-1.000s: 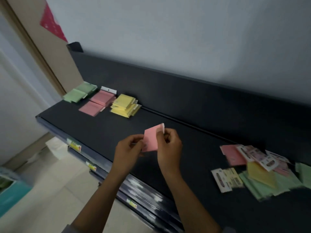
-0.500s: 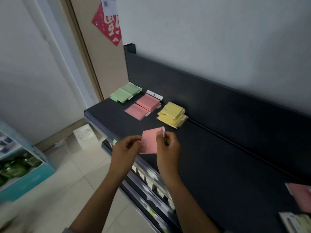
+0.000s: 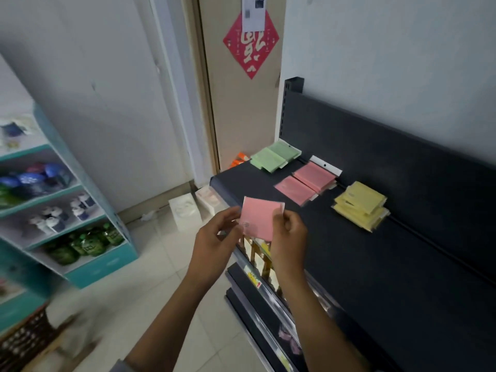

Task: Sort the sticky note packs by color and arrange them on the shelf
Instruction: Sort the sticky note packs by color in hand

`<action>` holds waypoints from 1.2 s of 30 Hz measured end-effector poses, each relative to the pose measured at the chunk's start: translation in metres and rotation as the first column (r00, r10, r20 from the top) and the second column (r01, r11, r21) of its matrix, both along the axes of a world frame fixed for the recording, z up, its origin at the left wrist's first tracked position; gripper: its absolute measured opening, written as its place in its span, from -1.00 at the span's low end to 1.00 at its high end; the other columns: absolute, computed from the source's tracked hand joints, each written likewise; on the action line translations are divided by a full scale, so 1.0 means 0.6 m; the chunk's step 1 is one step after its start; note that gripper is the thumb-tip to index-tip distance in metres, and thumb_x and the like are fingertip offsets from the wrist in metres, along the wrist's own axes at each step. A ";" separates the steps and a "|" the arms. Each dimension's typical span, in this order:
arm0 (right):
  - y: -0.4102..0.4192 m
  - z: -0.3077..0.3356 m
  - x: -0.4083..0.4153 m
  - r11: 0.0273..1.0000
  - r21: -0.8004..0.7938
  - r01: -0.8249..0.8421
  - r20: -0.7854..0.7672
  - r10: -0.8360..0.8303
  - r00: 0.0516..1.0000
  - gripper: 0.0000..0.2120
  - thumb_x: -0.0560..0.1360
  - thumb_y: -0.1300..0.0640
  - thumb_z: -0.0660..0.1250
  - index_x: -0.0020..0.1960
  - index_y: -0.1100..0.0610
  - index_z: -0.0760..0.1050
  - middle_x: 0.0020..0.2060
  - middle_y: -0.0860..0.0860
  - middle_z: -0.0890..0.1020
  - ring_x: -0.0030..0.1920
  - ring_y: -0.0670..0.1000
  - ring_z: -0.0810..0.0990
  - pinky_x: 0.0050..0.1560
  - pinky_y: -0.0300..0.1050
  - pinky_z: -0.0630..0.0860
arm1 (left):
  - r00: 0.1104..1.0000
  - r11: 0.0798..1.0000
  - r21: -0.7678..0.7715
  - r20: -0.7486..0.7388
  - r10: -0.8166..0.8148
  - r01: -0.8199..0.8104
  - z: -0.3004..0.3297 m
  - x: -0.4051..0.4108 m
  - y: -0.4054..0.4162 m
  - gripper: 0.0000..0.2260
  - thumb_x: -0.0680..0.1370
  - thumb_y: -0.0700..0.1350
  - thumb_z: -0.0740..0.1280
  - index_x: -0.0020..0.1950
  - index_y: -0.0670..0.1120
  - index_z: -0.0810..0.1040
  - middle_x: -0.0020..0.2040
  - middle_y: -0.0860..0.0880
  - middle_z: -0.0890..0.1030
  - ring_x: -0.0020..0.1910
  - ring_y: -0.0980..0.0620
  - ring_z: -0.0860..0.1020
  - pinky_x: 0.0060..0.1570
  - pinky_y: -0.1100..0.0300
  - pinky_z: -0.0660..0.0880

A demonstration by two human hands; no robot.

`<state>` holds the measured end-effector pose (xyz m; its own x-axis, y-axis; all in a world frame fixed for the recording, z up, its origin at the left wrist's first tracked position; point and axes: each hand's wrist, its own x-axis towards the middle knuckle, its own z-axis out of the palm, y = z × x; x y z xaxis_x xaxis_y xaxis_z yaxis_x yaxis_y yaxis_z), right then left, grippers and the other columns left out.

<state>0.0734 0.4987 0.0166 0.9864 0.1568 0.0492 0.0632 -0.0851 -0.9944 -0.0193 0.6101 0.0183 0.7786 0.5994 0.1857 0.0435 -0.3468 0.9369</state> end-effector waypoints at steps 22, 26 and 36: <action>0.231 -0.034 0.120 0.973 0.158 -0.168 -0.231 0.202 0.952 -0.70 0.57 0.28 0.26 0.27 0.08 0.50 0.02 0.00 0.67 -0.12 0.04 0.68 -0.35 -0.10 0.61 | 0.978 0.970 0.160 -0.071 0.198 -0.184 -0.027 0.124 0.205 -0.72 0.60 -0.08 0.40 0.30 0.08 0.57 0.14 0.25 0.62 0.06 0.25 0.59 -0.02 0.45 0.49; 0.267 -0.043 0.139 0.961 0.227 -0.155 -0.274 0.216 0.937 -0.61 0.55 0.36 0.24 0.32 0.05 0.44 0.07 0.00 0.68 -0.07 -0.01 0.71 -0.27 -0.05 0.65 | 0.975 0.969 0.142 -0.062 0.212 -0.201 -0.019 0.164 0.244 -0.75 0.61 -0.13 0.39 0.26 0.11 0.58 0.12 0.25 0.63 0.09 0.25 0.59 0.00 0.44 0.49; 0.308 -0.039 0.208 0.956 0.282 -0.077 -0.267 0.155 0.951 -0.57 0.57 0.34 0.26 0.38 0.04 0.42 0.16 0.01 0.66 0.09 0.00 0.68 -0.11 -0.08 0.68 | 0.983 0.980 0.072 0.007 0.184 -0.184 -0.021 0.258 0.284 -0.72 0.59 -0.25 0.34 0.17 0.10 0.59 0.08 0.22 0.63 0.06 0.21 0.59 -0.05 0.42 0.51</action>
